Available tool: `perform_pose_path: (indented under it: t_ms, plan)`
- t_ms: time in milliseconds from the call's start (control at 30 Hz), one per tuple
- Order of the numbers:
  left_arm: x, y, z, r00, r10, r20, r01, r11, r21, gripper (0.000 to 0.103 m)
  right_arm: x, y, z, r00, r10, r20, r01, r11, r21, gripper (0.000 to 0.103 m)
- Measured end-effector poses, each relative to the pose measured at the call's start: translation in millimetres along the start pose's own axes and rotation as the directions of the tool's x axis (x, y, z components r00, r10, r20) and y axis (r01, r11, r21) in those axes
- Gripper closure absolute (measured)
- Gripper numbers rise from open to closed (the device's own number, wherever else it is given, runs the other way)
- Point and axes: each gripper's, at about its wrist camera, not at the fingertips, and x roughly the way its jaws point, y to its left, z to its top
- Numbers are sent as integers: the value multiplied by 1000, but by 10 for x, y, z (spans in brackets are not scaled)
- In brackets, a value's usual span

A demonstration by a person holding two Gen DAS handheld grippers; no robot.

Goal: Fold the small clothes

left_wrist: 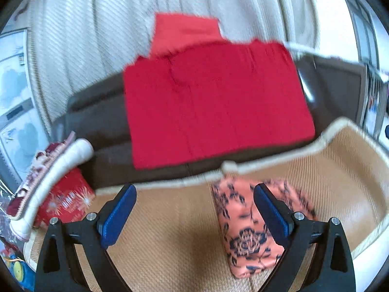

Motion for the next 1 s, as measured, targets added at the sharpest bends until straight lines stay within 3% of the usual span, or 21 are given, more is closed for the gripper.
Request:
perform_pose_path:
  t_ms: [167, 267, 367, 433, 533, 600, 633, 700, 800, 900, 1000]
  plan:
    - [-337, 231, 245, 995, 42, 93, -35, 996, -80, 0, -378, 447, 485, 987, 78, 142, -68, 995, -71, 21]
    - [-401, 299, 282, 988, 52, 148, -36, 993, -111, 0, -433, 603, 689, 978, 98, 186, -84, 993, -85, 11]
    - [-245, 284, 220, 996, 27, 85, -19, 995, -102, 0, -172, 550, 721, 999, 48, 13, -48, 997, -55, 10]
    - [-23, 199, 80, 999, 18, 29, -17, 999, -50, 0, -118, 433, 542, 997, 81, -17, -82, 995, -56, 10]
    - [412, 113, -205, 993, -17, -117, 19, 1000, 10, 0, 117, 192, 212, 993, -6, -118, -6, 995, -97, 10]
    - [723, 88, -415, 974, -87, -210, 95, 995, 31, 0, 379, -155, -9, 964, -16, -266, 8, 1000, -30, 10]
    - [899, 70, -527, 957, -114, -269, 128, 991, 36, 0, 555, -415, -139, 935, -22, -355, 34, 999, 25, 10]
    - [1163, 26, -764, 927, -162, -338, 175, 984, 10, 0, 753, -808, -299, 904, -62, -424, 107, 991, 85, 10]
    - [1505, 68, -985, 906, -196, -374, 199, 979, -33, 0, 969, -1265, -499, 871, -77, -485, 164, 976, 140, 10]
    - [1747, 95, -1067, 898, -222, -379, 219, 974, -50, 0, 1240, -1570, -630, 860, -50, -508, 178, 962, 207, 10]
    - [1944, 77, -1109, 878, -291, -380, 270, 957, -108, 0, 1497, -1704, -736, 845, -54, -532, 201, 954, 221, 10]
